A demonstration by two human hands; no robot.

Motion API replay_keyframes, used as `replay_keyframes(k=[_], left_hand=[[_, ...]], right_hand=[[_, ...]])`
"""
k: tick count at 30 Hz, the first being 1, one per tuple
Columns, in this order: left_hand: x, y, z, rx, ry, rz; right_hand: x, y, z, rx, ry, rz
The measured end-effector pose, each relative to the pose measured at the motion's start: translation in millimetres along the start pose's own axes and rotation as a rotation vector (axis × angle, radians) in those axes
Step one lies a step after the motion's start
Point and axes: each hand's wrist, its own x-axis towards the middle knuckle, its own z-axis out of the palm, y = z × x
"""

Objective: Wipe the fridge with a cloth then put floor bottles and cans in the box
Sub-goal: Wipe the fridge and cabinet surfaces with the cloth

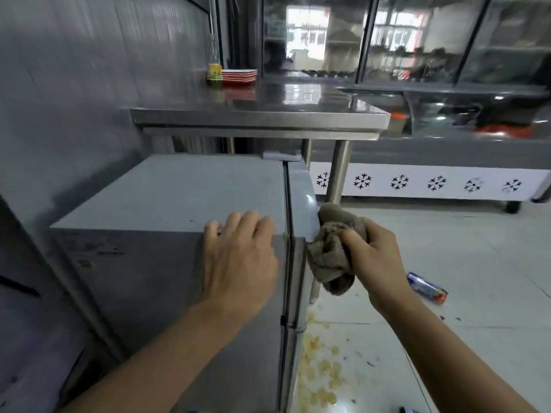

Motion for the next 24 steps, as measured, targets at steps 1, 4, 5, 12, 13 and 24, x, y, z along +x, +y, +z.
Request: replay_keyframes(k=[1,4,5,12,13,24], left_hand=[[3,1,-6,0.005,-0.063,-0.004],[13,4,-26,-0.014,-0.261,-0.028],[16,5,-34,-0.032,-0.323,-0.02],[38,11,-103,-0.049,-0.737,-0.022],[45,14,-116,-0.058,-0.753,-0.02],[106,62,-205,-0.187,-0.811,0.041]], right_hand=[[1,-7,-5,-0.004,-0.022,0.054],[1,-31,-23,-0.064,-0.109,0.215],[-1,-40,-30,-0.096,-0.145,0.251],[-11,-128,-73,-0.332,-0.323,0.409],[-12,-142,-79,-0.336,-0.324,0.424],[-7,-244,-139,-0.33,-0.265,0.53]])
